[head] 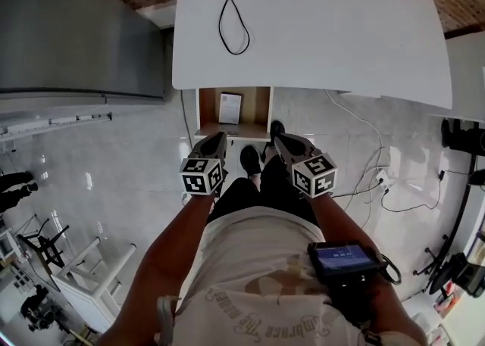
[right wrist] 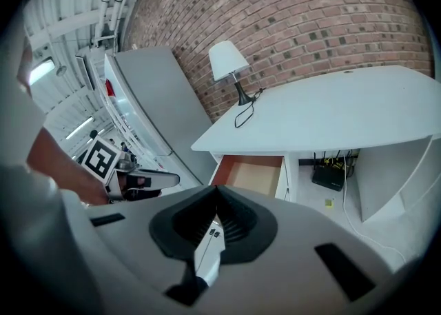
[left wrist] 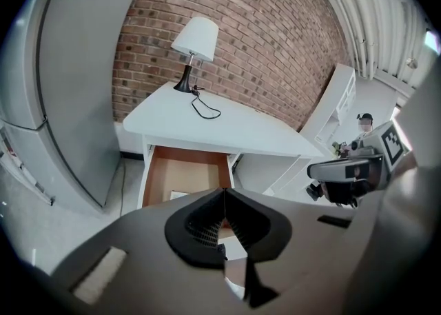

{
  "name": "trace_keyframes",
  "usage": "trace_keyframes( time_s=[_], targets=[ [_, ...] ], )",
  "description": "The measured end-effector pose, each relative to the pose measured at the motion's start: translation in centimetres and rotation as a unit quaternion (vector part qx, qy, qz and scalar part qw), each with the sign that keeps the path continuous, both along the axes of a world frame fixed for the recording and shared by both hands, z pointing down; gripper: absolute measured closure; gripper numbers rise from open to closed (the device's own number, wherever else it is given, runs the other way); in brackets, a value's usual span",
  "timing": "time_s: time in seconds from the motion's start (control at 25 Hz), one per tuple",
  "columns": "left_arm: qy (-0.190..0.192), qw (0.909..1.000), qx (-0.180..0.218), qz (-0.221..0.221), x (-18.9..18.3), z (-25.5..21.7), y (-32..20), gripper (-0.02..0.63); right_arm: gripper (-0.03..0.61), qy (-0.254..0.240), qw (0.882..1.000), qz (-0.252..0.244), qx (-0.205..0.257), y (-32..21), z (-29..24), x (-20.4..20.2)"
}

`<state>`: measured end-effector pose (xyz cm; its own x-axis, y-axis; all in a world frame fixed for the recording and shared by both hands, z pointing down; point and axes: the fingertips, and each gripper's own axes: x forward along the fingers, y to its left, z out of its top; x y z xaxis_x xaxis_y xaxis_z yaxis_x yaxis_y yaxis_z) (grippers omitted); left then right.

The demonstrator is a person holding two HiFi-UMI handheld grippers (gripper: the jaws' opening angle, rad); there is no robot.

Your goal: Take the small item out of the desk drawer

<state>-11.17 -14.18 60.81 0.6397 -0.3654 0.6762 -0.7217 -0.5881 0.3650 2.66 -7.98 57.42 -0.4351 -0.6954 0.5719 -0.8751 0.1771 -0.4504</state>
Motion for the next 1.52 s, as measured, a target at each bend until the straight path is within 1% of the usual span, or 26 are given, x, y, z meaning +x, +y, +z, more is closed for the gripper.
trace_keyframes(
  time_s=[0.12, 0.2, 0.48, 0.68, 0.96, 1.12, 1.32, 1.52],
  targets=[
    [-0.011, 0.9999, -0.005, 0.002, 0.0, 1.0, -0.7, 0.607, 0.572, -0.001, 1.000, 0.001, -0.006, -0.4, 0.8, 0.4],
    [-0.012, 0.9999, -0.009, -0.001, 0.2, 1.4, -1.1, 0.606, 0.572, -0.001, 1.000, 0.003, -0.008, -0.5, 1.1, 0.8],
    [-0.012, 0.9986, -0.038, -0.036, 0.2, 4.0, -1.4, 0.606, 0.572, -0.004, 1.000, 0.002, -0.015, -0.8, 2.8, 1.3],
    [-0.025, 0.9982, -0.049, -0.022, 0.4, 6.0, -1.1, 0.606, 0.572, -0.012, 1.000, 0.009, -0.024, -0.6, 4.4, 1.5],
    [-0.040, 0.9977, -0.053, -0.013, 0.6, 7.4, -1.9, 0.606, 0.572, -0.022, 0.999, 0.010, -0.036, -0.3, 6.0, 1.0],
    [-0.069, 0.9961, -0.049, -0.025, 0.8, 8.8, -2.4, 0.606, 0.572, -0.030, 0.999, 0.003, -0.038, -0.2, 7.1, 0.8],
    [-0.086, 0.9946, -0.053, -0.024, 1.4, 10.7, -3.0, 0.604, 0.572, -0.033, 0.998, 0.016, -0.044, -0.6, 8.7, 2.0],
    [-0.100, 0.9931, -0.053, -0.031, 1.6, 12.5, -4.0, 0.603, 0.572, -0.035, 0.998, 0.011, -0.049, -0.2, 10.0, 2.4]
  ],
)
